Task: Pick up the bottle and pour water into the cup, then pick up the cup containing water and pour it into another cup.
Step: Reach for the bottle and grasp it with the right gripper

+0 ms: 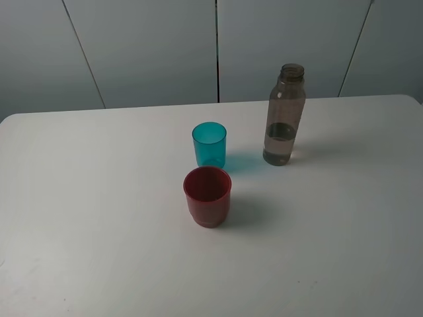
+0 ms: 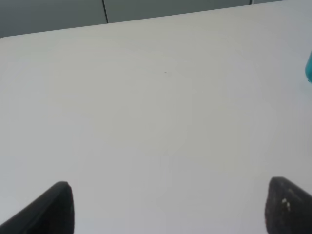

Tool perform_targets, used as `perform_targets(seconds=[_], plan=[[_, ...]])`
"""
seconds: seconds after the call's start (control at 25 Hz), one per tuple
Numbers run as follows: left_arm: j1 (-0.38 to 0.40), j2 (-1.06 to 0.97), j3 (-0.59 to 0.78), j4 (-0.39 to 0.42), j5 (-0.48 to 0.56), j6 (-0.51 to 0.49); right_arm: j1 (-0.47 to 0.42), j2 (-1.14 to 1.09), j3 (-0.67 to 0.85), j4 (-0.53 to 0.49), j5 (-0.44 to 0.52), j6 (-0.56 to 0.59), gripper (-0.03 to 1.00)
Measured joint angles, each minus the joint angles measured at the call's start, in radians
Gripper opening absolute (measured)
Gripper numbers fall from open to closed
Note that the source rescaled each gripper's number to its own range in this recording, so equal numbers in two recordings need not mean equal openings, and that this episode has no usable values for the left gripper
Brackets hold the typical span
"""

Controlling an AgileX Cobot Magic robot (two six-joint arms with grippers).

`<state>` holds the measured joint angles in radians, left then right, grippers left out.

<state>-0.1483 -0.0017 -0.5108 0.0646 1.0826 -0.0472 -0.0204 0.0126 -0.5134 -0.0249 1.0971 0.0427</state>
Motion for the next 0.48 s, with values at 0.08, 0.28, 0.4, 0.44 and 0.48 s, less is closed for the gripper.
perform_targets(seconds=[0.08,0.28,0.4,0.44,0.48], plan=[[0.000,0.000,0.000,0.000,0.000,0.000,0.000,0.065,0.000,-0.016,0.000,0.000,0.63],[0.000,0.000,0.000,0.000,0.000,0.000,0.000,0.351,-0.097,0.048,0.007,0.000,0.63],[0.000,0.000,0.000,0.000,0.000,0.000,0.000,0.485,-0.186,0.081,0.001,0.000,0.63],[0.000,0.000,0.000,0.000,0.000,0.000,0.000,0.519,-0.205,0.085,-0.020,0.000,0.63],[0.000,0.000,0.000,0.000,0.000,0.000,0.000,0.543,-0.212,0.088,-0.058,0.000,0.63]])
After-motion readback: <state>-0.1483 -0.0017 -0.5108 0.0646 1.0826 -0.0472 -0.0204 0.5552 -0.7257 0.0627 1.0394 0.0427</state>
